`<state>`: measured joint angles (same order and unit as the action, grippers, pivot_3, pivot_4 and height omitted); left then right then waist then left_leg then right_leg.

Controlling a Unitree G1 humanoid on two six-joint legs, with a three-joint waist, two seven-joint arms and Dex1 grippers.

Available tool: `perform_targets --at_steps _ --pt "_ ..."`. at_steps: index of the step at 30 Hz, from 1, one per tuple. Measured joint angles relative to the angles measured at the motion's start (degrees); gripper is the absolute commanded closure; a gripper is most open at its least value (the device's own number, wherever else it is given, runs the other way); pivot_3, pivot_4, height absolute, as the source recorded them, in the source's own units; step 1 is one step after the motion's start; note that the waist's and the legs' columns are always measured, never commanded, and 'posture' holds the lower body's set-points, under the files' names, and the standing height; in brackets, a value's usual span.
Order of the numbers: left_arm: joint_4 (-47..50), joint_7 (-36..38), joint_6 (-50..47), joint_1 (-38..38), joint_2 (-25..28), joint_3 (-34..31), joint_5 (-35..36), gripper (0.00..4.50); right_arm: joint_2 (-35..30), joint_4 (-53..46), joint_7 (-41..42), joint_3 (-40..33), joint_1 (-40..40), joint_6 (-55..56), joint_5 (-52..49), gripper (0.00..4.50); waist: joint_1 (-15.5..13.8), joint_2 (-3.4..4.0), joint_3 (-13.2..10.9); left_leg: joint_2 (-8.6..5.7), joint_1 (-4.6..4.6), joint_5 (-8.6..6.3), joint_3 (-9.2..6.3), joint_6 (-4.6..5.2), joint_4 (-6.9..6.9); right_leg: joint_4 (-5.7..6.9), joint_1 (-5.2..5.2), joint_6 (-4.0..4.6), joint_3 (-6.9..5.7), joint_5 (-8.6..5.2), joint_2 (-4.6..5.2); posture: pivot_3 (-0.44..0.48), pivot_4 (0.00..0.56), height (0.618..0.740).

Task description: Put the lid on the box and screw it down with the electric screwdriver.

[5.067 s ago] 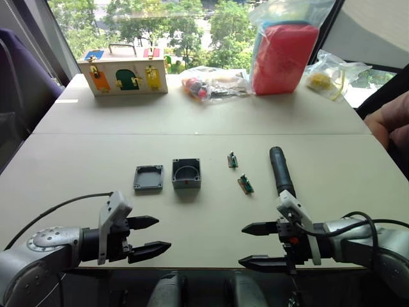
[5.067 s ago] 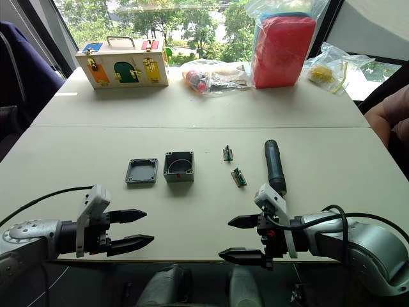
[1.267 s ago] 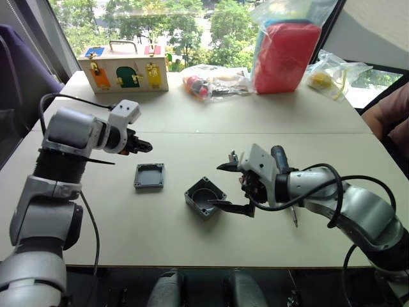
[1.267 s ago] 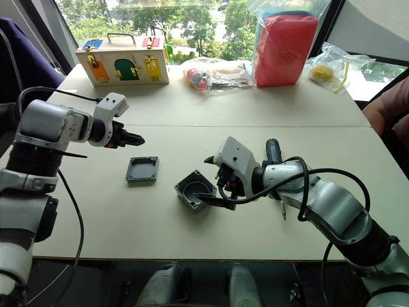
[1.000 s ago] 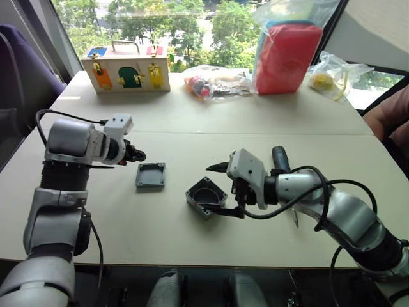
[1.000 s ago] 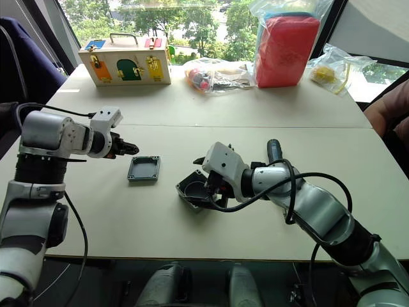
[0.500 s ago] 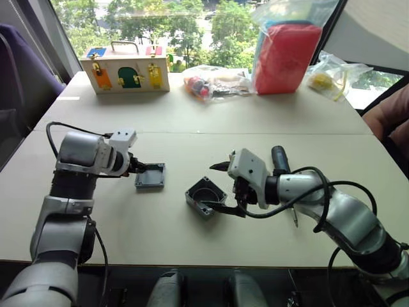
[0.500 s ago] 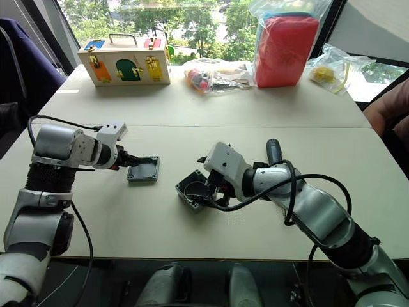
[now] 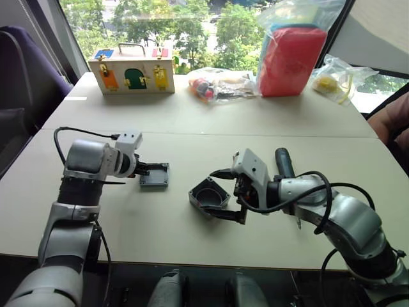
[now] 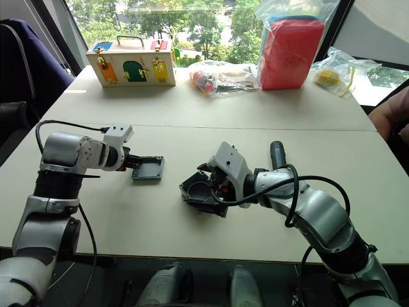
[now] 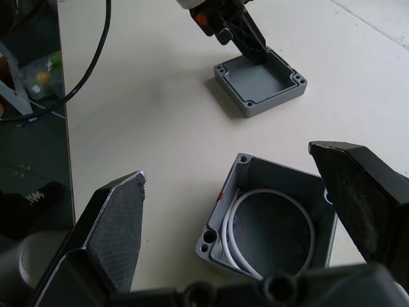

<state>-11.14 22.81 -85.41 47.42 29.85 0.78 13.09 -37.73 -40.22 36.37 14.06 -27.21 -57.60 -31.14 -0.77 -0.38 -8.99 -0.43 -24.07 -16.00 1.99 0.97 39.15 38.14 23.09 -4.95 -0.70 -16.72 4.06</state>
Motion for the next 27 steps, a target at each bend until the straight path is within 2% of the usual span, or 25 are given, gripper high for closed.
perform_targets --at_steps 7,12,15,18,20,27 --pt "2.4 -2.3 1.3 -2.0 -1.6 -2.1 -0.1 4.48 -0.9 0.2 0.0 -0.9 -0.2 -1.4 -0.8 0.00 0.0 0.09 0.1 -0.04 0.39 -0.02 0.00 0.02 -0.09 -0.05 -0.38 0.01 -0.01 -0.01 0.07 0.000 0.150 0.740" --pt "2.3 -1.3 15.7 -2.3 -3.9 -2.9 0.2 4.48 9.4 5.6 -4.7 -10.8 -1.6 -5.6 -7.8 0.00 0.0 -0.11 0.0 -0.05 0.21 -0.02 0.00 -0.01 -0.11 -0.07 -0.21 0.01 -0.06 0.01 0.19 0.000 0.150 0.740" --pt "2.7 0.3 26.3 0.9 -5.6 -4.9 1.2 4.48 15.7 11.2 -9.7 -17.1 -4.9 -8.2 -10.8 0.00 0.1 -0.17 -0.1 -0.14 -0.29 0.19 0.03 -0.36 -0.09 -0.04 0.31 0.00 -0.09 0.03 0.30 0.000 0.150 0.740" --pt "5.1 2.1 34.3 3.5 -7.3 -6.3 2.7 4.48 23.0 18.4 -16.1 -22.8 -8.2 -9.2 -12.5 0.00 0.2 -0.16 -0.1 -0.17 -0.34 0.20 0.13 -0.38 -0.13 -0.06 0.37 0.00 -0.08 0.03 0.32 0.000 0.150 0.740" --pt "5.7 2.9 37.0 3.5 -8.6 -6.1 3.1 4.48 26.8 22.9 -19.5 -26.0 -9.5 -8.6 -13.0 0.00 0.5 -0.15 -0.1 -0.17 -0.33 0.20 0.17 -0.38 -0.14 -0.04 0.36 -0.01 -0.08 0.03 0.32 0.000 0.150 0.740" --pt "7.9 3.7 38.2 2.9 -11.3 -4.7 4.6 4.48 30.3 28.3 -22.9 -27.0 -9.9 -6.8 -13.1 0.00 0.8 -0.15 -0.1 -0.17 -0.33 0.15 0.17 -0.28 -0.14 0.00 0.38 -0.02 -0.08 0.03 0.23 0.000 0.150 0.740"
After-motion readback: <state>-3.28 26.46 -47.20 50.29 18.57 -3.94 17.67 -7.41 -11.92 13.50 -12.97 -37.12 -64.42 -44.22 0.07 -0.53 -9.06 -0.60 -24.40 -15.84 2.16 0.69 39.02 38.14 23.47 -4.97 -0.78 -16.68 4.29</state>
